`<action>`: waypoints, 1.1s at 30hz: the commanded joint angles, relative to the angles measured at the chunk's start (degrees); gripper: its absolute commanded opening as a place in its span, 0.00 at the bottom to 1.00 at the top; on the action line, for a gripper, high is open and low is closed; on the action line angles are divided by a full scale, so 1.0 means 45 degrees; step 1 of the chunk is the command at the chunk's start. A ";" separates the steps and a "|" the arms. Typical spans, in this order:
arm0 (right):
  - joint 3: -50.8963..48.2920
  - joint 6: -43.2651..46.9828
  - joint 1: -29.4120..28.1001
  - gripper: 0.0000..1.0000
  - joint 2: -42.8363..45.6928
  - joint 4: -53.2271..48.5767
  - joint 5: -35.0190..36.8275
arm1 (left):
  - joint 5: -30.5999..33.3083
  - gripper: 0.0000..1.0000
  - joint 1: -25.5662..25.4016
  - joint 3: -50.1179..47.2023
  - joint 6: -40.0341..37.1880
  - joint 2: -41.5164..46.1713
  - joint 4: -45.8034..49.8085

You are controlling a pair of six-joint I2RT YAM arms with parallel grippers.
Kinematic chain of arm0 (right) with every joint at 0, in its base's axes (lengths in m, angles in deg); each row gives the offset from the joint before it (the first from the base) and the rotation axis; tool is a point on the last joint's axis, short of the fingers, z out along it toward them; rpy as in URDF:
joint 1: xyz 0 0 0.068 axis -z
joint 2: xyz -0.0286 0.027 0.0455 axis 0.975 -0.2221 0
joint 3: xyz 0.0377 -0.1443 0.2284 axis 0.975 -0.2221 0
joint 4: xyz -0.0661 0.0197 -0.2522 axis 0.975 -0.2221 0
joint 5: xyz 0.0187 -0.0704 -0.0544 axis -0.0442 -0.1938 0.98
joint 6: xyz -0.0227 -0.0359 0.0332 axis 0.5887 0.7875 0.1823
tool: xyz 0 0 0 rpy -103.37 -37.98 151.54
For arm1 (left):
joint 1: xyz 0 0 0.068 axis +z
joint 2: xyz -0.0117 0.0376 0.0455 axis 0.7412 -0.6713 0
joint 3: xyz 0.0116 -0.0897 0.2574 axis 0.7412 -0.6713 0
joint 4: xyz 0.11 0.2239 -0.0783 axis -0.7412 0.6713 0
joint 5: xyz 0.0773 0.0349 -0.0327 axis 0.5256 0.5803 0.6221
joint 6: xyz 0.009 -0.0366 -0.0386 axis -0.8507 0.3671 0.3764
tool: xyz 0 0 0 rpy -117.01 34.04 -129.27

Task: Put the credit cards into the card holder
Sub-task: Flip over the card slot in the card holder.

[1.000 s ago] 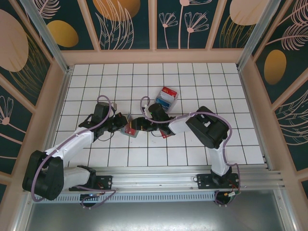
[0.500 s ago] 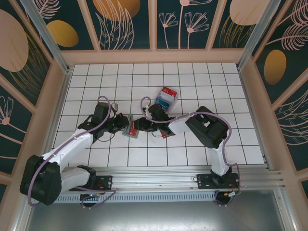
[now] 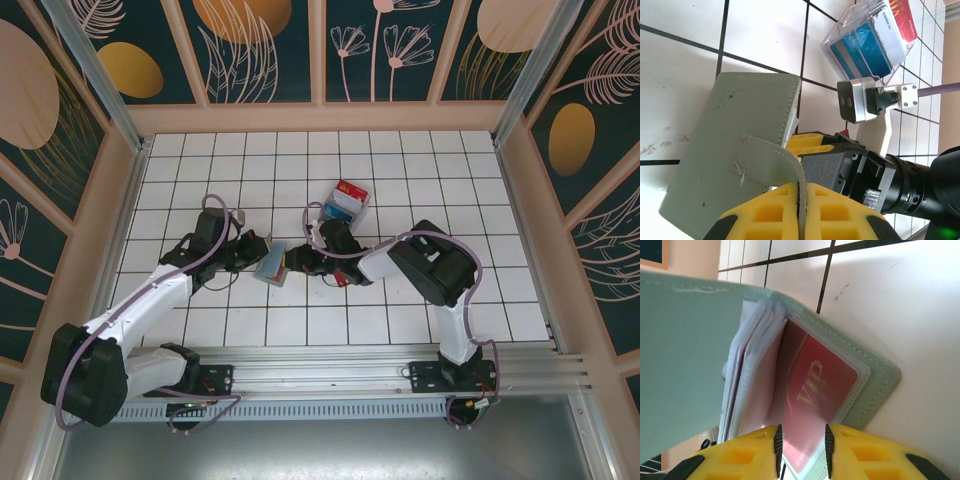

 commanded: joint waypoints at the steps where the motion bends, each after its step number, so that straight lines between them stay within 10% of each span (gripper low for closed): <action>1: -0.0146 0.0362 -0.0010 0.33 0.0327 -0.0819 0.0069 | 0.0108 0.00 -0.0068 0.0199 -0.0075 0.0061 0.0163; 22: 0.2065 0.3206 0.0193 0.37 0.1302 -0.5545 0.1116 | 0.0574 0.00 0.0165 -0.1436 -0.0183 -0.0182 -0.0744; 33: 0.3302 0.3590 -0.0133 0.38 0.0674 -0.6366 0.0669 | 0.5568 0.00 0.0924 -0.0766 -0.1794 -0.1989 0.1994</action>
